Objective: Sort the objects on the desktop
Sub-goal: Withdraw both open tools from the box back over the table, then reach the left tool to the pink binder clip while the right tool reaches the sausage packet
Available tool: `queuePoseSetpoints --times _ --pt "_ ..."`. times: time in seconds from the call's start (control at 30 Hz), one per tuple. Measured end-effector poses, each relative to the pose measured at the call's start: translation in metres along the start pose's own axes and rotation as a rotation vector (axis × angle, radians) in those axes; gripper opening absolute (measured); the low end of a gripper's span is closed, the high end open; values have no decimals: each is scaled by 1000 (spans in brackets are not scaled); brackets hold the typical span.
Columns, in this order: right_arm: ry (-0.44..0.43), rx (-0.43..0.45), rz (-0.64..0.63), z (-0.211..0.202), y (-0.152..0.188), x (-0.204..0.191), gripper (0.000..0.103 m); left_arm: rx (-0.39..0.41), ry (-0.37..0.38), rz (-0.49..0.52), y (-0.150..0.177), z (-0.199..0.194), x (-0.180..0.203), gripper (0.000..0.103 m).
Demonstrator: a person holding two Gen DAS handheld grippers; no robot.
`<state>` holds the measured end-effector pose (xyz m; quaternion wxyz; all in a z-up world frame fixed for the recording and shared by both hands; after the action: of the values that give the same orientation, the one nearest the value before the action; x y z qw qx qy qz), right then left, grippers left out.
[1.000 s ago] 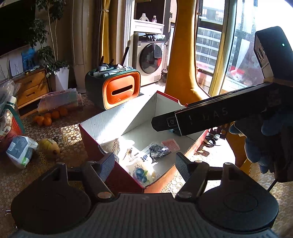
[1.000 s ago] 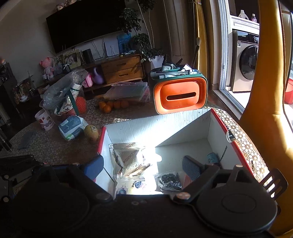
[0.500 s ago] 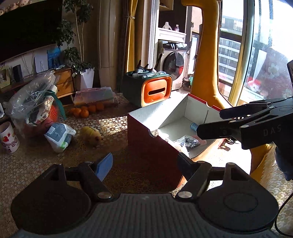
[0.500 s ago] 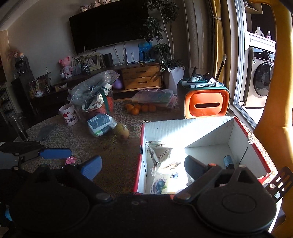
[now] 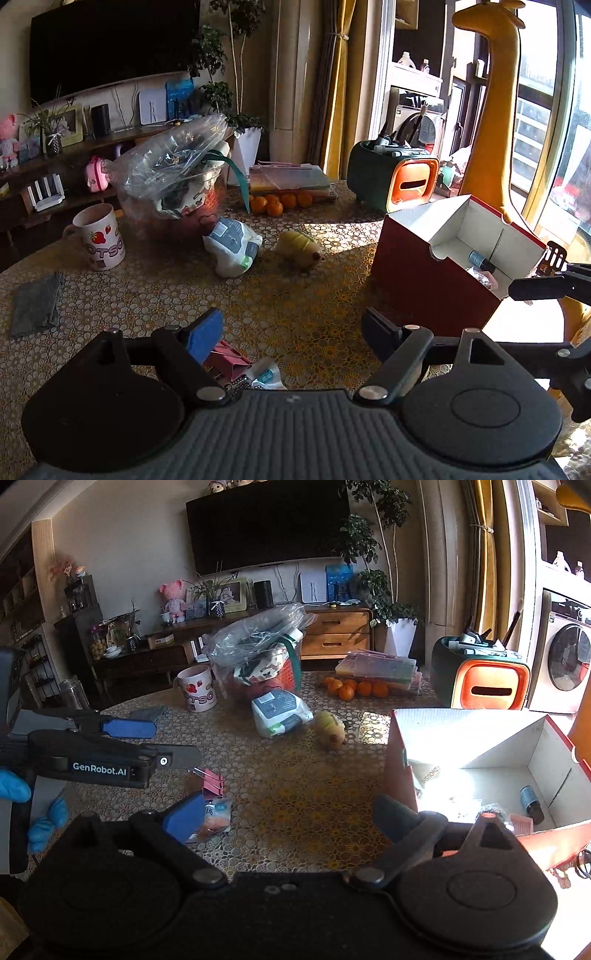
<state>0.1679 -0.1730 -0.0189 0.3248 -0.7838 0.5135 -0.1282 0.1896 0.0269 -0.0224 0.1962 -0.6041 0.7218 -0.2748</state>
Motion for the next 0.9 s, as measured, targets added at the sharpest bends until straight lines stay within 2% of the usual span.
queuePoseSetpoints --times 0.13,0.3,0.5,0.9 --pt "-11 -2 -33 18 4 -29 97 -15 -25 0 5 8 -20 85" --pt "-13 -11 -49 43 6 -55 101 -24 -57 -21 7 21 -41 100" --pt "-17 -61 -71 84 12 -80 101 -74 -66 -54 5 50 -61 102" --pt "-19 -146 -145 147 21 -99 101 -134 -81 -28 6 102 -75 102"
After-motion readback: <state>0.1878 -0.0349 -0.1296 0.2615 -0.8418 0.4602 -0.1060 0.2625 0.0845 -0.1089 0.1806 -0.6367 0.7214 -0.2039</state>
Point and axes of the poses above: each gripper's, at about its wrist camera, not at the fingertips, and z roughly the way its jaws point, x to its right, y to its underside, the point moved 6 cm from there along z, roughly the way its jaws point, and after that the axes turned 14 degrees about -x, right-handed, at the moved point
